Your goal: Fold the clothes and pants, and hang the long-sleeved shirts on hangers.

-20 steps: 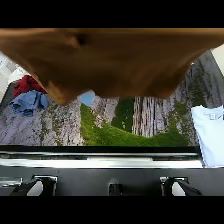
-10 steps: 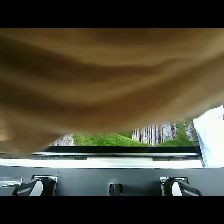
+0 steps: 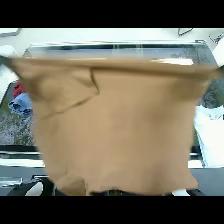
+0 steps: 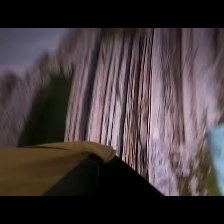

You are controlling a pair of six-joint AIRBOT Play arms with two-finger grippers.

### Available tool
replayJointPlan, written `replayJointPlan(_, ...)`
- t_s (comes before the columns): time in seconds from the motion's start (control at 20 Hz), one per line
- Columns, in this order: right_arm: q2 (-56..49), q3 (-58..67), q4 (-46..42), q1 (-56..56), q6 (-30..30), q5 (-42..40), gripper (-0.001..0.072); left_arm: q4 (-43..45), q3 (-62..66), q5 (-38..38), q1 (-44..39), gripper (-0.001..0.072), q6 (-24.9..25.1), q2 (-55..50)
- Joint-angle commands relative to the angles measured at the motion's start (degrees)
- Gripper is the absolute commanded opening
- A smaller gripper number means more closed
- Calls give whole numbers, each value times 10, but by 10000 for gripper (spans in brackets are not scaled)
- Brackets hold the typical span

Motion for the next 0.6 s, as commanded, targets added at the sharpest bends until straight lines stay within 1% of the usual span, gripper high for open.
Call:
replayJointPlan(0.0,-121,-123,-40,56,5,-9,35,-1,-189,86,-61,23,18,-102)
replayJointPlan(0.1,-180,-152,-66,97,34,-98,36,-7,-231,165,-81,23,18,-171)
replayJointPlan(0.25,-235,-152,-61,117,104,-256,37,-43,-196,233,-85,24,24,-263)
replayJointPlan(0.35,-242,-152,-49,117,134,-369,38,-53,-147,283,-85,24,42,-299)
replayJointPlan(0.45,-242,-152,-50,116,149,-471,38,-52,-103,329,-86,24,44,-319)
replayJointPlan(0.55,-246,-152,-53,111,158,-534,37,-52,-80,377,-86,24,44,-329)
